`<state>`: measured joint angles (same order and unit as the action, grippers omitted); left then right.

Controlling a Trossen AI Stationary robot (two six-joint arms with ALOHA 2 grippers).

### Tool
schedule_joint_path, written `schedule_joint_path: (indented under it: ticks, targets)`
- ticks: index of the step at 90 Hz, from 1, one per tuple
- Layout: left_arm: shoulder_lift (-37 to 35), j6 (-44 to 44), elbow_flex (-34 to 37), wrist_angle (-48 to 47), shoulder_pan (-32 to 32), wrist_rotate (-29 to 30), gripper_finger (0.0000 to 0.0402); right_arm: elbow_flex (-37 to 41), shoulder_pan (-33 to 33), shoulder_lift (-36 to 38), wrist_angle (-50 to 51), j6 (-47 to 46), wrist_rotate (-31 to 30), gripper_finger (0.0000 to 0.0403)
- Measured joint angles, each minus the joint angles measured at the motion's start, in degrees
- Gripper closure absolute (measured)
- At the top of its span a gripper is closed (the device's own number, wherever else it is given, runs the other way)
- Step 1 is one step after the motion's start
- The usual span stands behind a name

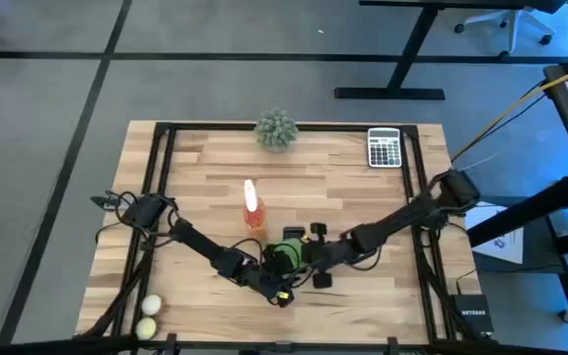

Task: Apply microfiber cloth
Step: Wipe the front of the black cellphone using the green microfiber cloth

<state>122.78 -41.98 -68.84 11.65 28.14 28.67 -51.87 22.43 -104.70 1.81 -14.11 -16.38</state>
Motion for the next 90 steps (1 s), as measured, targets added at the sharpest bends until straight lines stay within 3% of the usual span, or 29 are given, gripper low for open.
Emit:
schedule_joint_path:
  ticks: [21,52,64,75,90]
  targets:
    - [0.0,0.03,0.0,-0.05,-0.11,0.31,0.027,-0.07,-6.32,-1.23,-0.14,5.59,-3.6,0.0393]
    - [0.0,-0.01,-0.08,0.01,0.05,-0.46,0.027,0.17,-15.79,-0.37,2.73,12.9,-3.46,0.0393]
    - [0.0,-0.01,-0.07,-0.01,0.33,-0.59,0.027,0.5,-14.67,5.3,9.2,10.07,-1.56,0.0393]
    - [0.0,0.03,-0.09,-0.01,0.37,-0.59,0.027,0.32,-10.45,11.55,12.66,7.28,4.92,0.0393]
    - [0.01,1.89,0.0,1.06,0.41,-0.48,0.027,0.41,-3.96,11.15,8.33,5.16,10.58,0.0393]
